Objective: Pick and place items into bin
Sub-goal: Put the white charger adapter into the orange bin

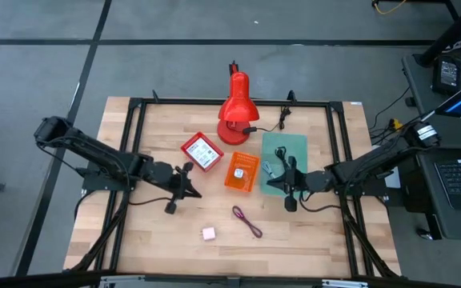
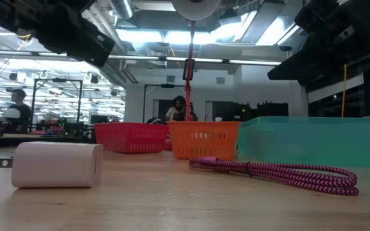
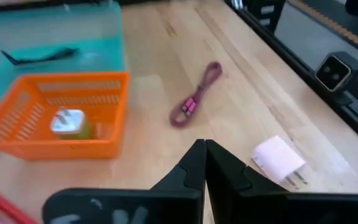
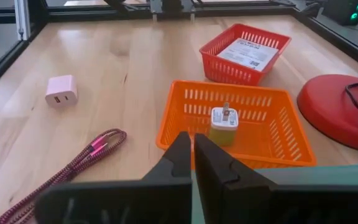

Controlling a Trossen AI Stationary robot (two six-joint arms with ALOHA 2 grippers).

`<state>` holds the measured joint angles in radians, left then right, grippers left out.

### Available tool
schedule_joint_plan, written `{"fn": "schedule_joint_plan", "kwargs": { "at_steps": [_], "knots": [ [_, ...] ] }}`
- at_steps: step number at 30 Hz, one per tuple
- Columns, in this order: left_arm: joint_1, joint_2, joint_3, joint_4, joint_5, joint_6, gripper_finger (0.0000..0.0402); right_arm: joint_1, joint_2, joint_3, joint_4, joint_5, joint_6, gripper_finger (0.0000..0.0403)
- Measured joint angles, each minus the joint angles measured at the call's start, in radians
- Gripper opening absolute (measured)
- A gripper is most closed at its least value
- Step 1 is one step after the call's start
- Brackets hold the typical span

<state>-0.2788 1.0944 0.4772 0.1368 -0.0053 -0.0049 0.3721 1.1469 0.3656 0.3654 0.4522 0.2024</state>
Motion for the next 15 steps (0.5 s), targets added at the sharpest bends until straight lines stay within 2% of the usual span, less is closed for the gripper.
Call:
{"fn": "schedule_joint_plan", "kwargs": {
  "at_steps": [5, 12, 15],
  "knots": [
    [-0.063, 0.104, 0.13, -0.141, -0.021, -0.037, 0.0003, -0.001, 0.018, 0.0, 0.044, 0.001, 0.002, 0.0004],
    [-0.191, 0.263, 0.38, -0.488, -0.119, -0.177, 0.0003, -0.001, 0.024, 0.0, 0.048, 0.001, 0.037, 0.0004],
    [-0.248, 0.328, 0.464, -0.563, -0.154, -0.227, 0.0002, -0.001, 0.024, 0.0, 0.05, 0.001, 0.039, 0.0004]
  ]
}}
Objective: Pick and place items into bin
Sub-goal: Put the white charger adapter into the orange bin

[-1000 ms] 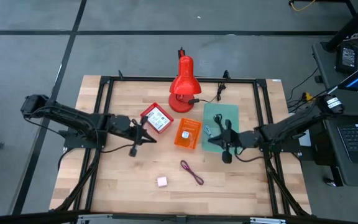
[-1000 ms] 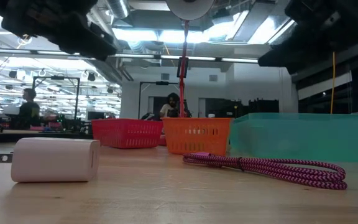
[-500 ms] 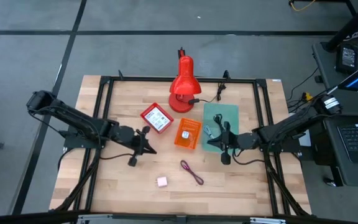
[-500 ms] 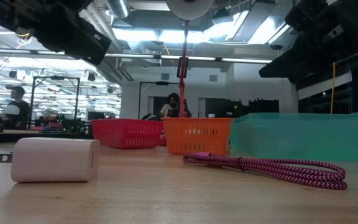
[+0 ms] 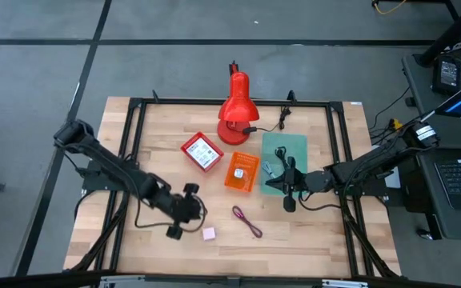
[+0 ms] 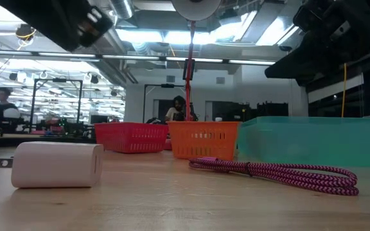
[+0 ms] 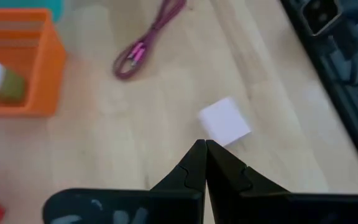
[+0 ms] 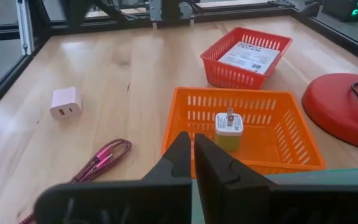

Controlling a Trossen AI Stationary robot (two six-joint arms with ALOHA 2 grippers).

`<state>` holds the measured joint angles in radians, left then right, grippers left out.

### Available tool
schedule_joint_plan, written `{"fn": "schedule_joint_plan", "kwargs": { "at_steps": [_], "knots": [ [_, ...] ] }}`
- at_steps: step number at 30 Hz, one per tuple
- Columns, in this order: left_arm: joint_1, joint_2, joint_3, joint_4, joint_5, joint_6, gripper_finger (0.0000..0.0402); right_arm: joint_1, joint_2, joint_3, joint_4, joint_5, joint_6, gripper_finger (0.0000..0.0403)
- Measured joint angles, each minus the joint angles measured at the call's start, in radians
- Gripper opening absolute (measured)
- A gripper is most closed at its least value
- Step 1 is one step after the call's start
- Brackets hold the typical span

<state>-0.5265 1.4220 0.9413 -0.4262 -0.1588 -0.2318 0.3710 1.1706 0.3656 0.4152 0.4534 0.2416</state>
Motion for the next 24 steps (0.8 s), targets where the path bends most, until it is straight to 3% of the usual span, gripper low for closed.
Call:
{"fn": "schedule_joint_plan", "kwargs": {
  "at_steps": [10, 18, 24],
  "knots": [
    [-0.118, 0.153, 0.168, -0.019, -0.083, -0.148, 0.0003, 0.001, 0.0, 0.0, 0.005, 0.0, 0.027, 0.0004],
    [-0.112, 0.208, 0.179, -0.02, -0.172, -0.204, 0.0009, 0.011, 0.003, 0.0, 0.004, -0.001, 0.044, 0.0004],
    [-0.112, 0.214, 0.179, -0.02, -0.208, -0.312, 0.0047, 0.036, 0.044, 0.0, 0.008, -0.001, 0.051, 0.0004]
  ]
}}
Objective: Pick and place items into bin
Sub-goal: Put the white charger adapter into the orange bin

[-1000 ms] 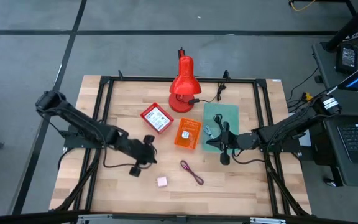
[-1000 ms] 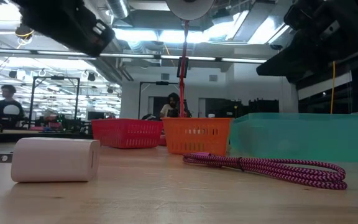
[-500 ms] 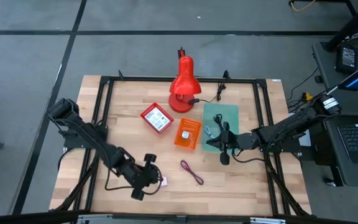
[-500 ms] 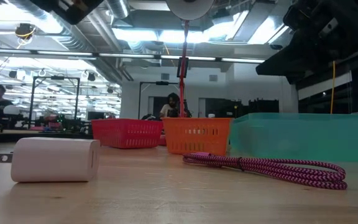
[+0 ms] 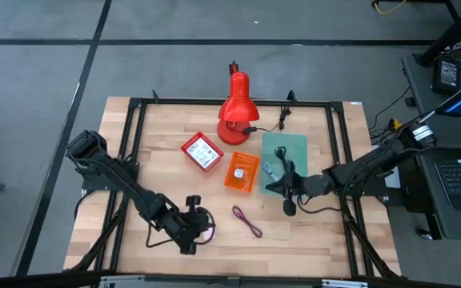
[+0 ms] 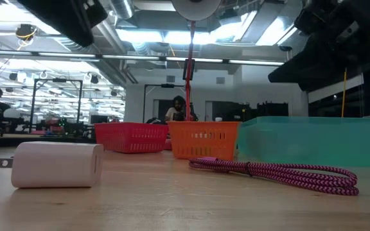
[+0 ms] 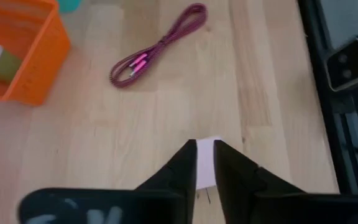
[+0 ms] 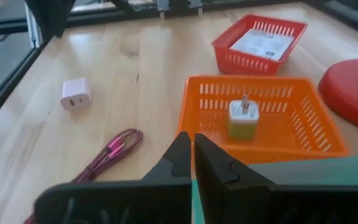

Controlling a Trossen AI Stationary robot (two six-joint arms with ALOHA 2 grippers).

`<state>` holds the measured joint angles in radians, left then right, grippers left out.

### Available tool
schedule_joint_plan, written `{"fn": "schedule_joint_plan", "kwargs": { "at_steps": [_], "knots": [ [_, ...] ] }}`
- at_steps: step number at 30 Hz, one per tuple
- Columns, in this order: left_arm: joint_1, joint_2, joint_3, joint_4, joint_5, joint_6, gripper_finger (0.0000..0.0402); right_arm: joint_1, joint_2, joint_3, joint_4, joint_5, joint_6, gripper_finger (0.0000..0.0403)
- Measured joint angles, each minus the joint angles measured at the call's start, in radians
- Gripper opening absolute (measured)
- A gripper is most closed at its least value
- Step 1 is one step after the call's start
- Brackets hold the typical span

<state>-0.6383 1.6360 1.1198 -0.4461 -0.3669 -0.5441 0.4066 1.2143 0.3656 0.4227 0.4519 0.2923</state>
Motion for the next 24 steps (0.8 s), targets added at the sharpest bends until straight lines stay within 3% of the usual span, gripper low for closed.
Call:
{"fn": "schedule_joint_plan", "kwargs": {
  "at_steps": [15, 24],
  "knots": [
    [-0.004, 0.0, 0.0, -0.002, 0.001, -0.086, 0.019, 0.004, 0.075, 0.0, 0.081, 0.0, -0.004, 0.0004],
    [-0.009, 0.061, 0.0, 0.006, -0.005, -0.14, 0.0223, 0.004, 0.075, 0.001, 0.087, 0.0, -0.009, 0.0004]
  ]
}}
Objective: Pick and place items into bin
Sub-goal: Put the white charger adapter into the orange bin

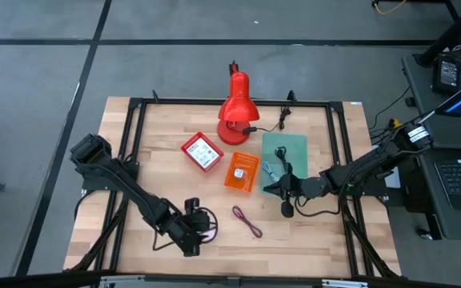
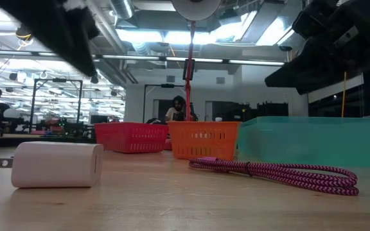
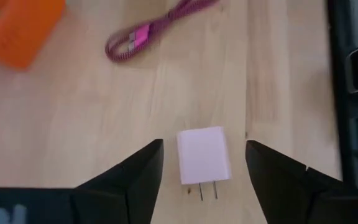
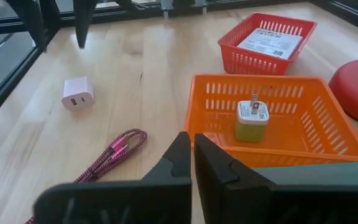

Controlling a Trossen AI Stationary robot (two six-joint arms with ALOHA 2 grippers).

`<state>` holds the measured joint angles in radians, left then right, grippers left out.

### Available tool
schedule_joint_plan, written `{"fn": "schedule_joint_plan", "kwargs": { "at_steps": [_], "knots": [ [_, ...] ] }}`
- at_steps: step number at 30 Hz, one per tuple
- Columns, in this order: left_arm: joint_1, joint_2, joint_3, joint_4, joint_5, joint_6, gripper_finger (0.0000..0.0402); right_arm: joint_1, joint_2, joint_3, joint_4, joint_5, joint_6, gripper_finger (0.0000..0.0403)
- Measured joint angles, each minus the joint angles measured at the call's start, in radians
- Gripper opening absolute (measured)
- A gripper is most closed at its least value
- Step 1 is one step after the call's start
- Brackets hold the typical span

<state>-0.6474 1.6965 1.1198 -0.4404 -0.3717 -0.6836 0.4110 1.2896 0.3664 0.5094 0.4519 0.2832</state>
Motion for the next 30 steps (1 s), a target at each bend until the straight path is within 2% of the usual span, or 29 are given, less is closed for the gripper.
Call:
{"fn": "schedule_joint_plan", "kwargs": {
  "at_steps": [5, 15, 30],
  "knots": [
    [0.0, 0.062, 0.0, 0.011, 0.018, -0.092, 0.0224, 0.0, 0.0, 0.0, 0.001, 0.0, 0.0, 0.0004],
    [-0.001, 0.157, 0.0, 0.072, 0.052, -0.115, 0.0224, 0.0, 0.0, 0.0, 0.005, 0.0, 0.0, 0.0004],
    [0.001, 0.185, 0.0, 0.071, 0.056, -0.155, 0.0224, 0.0, 0.0, 0.0, 0.007, 0.0, 0.0, 0.0004]
  ]
}}
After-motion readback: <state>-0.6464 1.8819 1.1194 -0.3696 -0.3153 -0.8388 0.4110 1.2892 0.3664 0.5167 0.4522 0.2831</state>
